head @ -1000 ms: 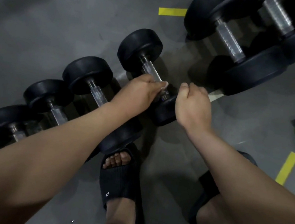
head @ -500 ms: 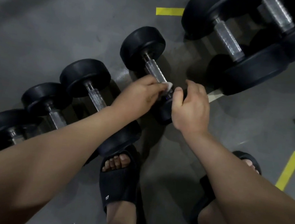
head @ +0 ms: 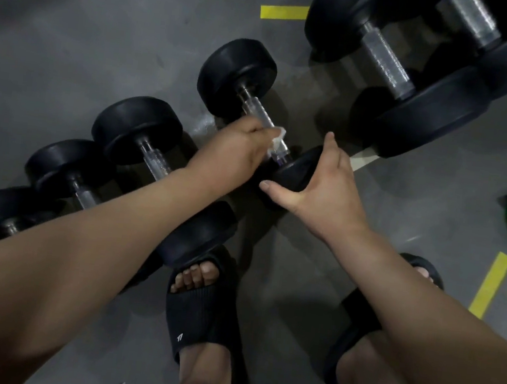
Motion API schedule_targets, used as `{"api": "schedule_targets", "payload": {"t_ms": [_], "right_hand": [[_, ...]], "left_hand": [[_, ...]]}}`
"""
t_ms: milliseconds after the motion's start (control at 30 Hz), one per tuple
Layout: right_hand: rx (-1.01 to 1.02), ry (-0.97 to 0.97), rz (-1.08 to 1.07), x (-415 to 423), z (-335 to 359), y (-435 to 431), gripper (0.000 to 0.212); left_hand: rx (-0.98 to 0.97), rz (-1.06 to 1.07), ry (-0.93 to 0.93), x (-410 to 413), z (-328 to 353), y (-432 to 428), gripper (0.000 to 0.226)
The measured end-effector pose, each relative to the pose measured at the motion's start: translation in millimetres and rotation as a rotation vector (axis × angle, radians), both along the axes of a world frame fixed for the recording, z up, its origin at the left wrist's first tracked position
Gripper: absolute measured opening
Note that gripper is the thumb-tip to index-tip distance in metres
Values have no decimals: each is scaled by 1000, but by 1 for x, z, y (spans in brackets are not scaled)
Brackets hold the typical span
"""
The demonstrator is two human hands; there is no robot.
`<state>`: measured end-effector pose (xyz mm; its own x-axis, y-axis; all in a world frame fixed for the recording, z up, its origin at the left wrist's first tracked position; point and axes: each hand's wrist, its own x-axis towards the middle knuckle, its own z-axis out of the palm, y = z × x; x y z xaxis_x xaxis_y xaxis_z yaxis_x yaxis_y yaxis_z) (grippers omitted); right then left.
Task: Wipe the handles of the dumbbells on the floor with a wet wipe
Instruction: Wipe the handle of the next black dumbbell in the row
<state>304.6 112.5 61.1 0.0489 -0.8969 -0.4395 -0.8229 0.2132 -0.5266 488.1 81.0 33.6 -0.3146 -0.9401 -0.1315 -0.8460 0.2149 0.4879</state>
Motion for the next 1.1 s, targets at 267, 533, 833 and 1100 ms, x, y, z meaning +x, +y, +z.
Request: {"api": "schedule_targets", "payload": {"t_ms": [267, 533, 833, 1100], "right_hand": [[63, 104, 51, 7, 6, -2, 148], [73, 102, 38, 3, 5, -4, 141], [25, 129, 24, 8, 3, 0, 139], [25, 129, 21, 10, 5, 1, 138]], "left_hand": [[-70, 61, 25, 11, 0, -9, 37], [-25, 39, 26, 15, -2, -15, 36], [-17, -16, 101, 3, -3, -5, 33], [-11, 128, -278, 8, 1, -22, 49]]}}
